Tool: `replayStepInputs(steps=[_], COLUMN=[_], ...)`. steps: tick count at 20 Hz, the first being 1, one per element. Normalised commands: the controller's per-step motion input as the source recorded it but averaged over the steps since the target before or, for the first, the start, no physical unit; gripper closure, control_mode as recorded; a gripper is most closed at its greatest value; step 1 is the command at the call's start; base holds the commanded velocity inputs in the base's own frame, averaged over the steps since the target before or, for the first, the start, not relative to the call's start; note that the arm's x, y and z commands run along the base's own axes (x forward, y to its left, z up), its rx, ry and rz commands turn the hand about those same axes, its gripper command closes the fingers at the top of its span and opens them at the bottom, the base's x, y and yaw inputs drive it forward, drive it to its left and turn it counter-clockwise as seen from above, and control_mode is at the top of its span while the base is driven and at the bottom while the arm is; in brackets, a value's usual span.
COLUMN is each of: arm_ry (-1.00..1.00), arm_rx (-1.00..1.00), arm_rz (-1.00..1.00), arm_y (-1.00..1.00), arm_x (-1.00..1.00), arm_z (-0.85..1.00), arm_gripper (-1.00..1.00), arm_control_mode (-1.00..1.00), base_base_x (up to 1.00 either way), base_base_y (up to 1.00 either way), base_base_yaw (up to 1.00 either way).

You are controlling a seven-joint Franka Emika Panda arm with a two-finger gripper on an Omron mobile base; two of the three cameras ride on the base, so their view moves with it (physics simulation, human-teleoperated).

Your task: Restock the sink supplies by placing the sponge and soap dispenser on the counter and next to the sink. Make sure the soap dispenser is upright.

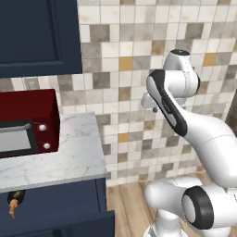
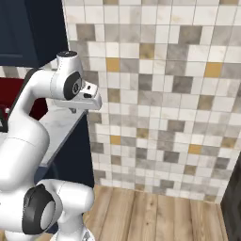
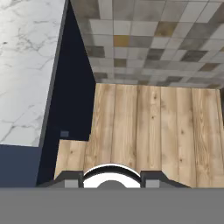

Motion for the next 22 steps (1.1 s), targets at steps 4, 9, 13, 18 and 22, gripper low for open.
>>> replayStepInputs(steps=[4,9,13,18,22], arm_ry=[0.0,0.0,0.0,0.0,0.0], arm_rx=[0.0,0.0,0.0,0.0,0.0], arm_rz=[0.0,0.0,0.0,0.0,0.0], arm_y=[0.01,0.0,0.0,0.0,0.0], arm_x=[-0.01,0.0,0.0,0.0,0.0], arm_z=[-0.01,0.0,0.0,0.0,0.0], arm_gripper=[-1.0,-1.0,-1.0,-1.0,-1.0], arm_control_mode=[1.0,1.0,1.0,1.0,1.0], base_base_x=[-0.16,-0.84,-0.45,-0.21,0.37], base_base_y=[0.09,0.01,0.24,0.03,0.0], base_base_yaw=[0.09,0.5,0.58,0.53,0.22])
